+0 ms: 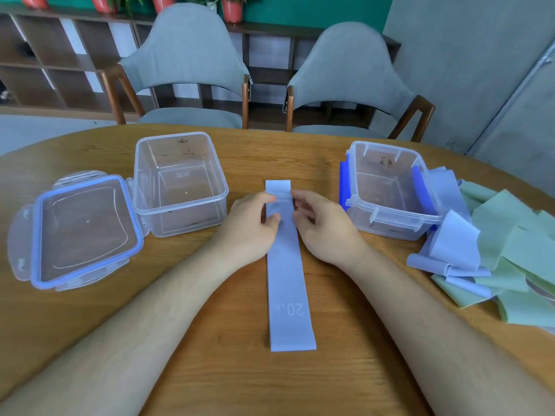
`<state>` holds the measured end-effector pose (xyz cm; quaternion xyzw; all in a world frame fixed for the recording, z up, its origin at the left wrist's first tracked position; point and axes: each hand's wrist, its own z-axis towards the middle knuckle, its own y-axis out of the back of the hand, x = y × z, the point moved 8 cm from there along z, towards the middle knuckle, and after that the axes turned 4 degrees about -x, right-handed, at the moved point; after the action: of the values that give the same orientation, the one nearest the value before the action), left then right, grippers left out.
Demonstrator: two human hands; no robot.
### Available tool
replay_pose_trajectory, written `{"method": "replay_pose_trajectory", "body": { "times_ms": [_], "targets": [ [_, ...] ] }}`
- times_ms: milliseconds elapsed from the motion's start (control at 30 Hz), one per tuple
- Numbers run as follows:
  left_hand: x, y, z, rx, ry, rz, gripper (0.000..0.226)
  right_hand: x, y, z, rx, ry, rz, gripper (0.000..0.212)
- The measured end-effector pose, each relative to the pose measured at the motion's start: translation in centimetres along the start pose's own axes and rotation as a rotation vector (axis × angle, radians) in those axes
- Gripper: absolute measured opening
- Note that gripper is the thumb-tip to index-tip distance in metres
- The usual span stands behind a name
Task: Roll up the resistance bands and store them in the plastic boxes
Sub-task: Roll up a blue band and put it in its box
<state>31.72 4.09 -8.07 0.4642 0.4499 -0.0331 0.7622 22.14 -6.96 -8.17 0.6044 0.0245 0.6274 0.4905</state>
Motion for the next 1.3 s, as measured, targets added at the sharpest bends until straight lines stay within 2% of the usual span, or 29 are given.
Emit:
{"method": "replay_pose_trajectory", "body": {
  "times_ms": [133, 233, 367, 467, 533, 633, 767, 900, 967, 1100, 1200, 1300],
  "targets": [
    [-0.8, -1.0, -0.4, 0.056, -0.182, 0.219, 0.041, 1.8, -0.9, -0.6, 0.097, 0.233, -0.202, 0.036],
    [-0.8, -1.7, -0.6, 0.087, -0.223, 0.276, 0.04, 2.1, -1.2, -0.7, 0.159, 0.281, -0.227, 0.03],
    [-0.8, -0.9, -1.0, 0.017, -0.198, 0.282, 0.042, 2.4, -0.7, -0.9, 0.149, 0.268, -0.26, 0.024],
    [-0.7, -0.5, -2.2, -0.042, -0.161, 0.373, 0.044, 2.1, -0.3, -0.7, 0.085, 0.239, -0.335, 0.02],
    [-0.6, -0.7, -2.9, -0.02, -0.185, 0.407, 0.048, 1.9, -0.1, -0.6, 0.038, 0.217, -0.373, 0.02],
    [-0.2, -0.4, -3.1, 0.011, -0.181, 0.33, 0.049, 2.6, -0.3, -1.0, 0.045, 0.229, -0.33, 0.019],
    [-0.3, -0.3, -2.6, -0.018, -0.169, 0.294, 0.048, 3.8, 0.1, -1.7, 0.03, 0.278, -0.292, 0.022],
    [-0.2, 0.2, -2.7, -0.033, -0.173, 0.31, 0.043, 3.0, 0.4, -2.2, -0.03, 0.227, -0.307, 0.017],
    [-0.2, 0.4, -3.1, -0.029, -0.182, 0.31, 0.043, 3.0, 0.0, -3.1, -0.039, 0.245, -0.324, 0.021],
    [-0.5, 0.0, -3.4, 0.029, -0.208, 0.302, 0.045, 1.9, -0.6, -4.6, 0.032, 0.139, -0.377, 0.045],
    [-0.5, -0.1, -3.5, 0.048, -0.203, 0.309, 0.046, 1.8, -0.6, -4.5, 0.034, 0.137, -0.362, 0.045],
    [-0.2, 0.6, -3.7, -0.01, -0.15, 0.353, 0.047, 1.9, 0.1, -4.3, -0.048, 0.165, -0.346, 0.038]
  ]
}}
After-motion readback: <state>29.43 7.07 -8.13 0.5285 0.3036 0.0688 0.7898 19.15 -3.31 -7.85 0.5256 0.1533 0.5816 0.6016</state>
